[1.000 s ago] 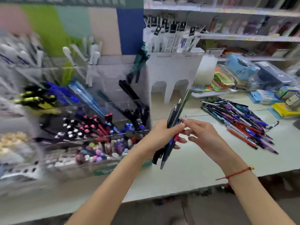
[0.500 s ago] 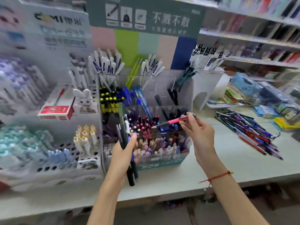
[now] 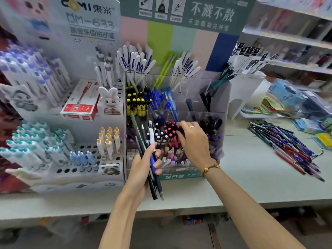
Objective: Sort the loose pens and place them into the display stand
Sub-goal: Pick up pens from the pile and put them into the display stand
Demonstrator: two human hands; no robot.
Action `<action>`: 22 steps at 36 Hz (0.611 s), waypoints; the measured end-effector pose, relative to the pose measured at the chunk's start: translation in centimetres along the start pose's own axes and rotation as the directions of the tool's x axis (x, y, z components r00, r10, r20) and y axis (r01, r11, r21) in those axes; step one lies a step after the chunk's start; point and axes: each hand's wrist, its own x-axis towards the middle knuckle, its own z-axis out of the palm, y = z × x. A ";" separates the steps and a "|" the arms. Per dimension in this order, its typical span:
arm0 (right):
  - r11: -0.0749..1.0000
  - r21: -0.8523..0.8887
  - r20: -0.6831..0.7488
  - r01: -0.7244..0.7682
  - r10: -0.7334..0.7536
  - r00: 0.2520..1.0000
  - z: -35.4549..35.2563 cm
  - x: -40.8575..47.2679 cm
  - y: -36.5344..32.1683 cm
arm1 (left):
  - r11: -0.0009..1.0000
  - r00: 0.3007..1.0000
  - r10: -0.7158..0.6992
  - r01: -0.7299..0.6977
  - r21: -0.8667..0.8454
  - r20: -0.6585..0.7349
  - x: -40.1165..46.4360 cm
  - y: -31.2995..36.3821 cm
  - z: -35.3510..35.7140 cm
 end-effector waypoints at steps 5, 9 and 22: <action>1.000 0.008 -0.046 -0.022 0.023 0.999 0.3 -0.1 0.3 | 0.998 0.999 -0.035 0.035 0.047 0.008 -0.2 0.1 0.1; 0.871 0.393 0.143 -0.294 0.257 0.956 -2.3 0.4 -2.1 | 0.981 0.998 -0.063 0.057 0.185 0.029 0.0 0.2 0.1; 0.333 0.673 0.649 -0.660 0.164 0.743 -4.5 0.9 -3.9 | 0.962 0.989 -0.132 0.112 0.249 0.065 0.9 1.2 0.0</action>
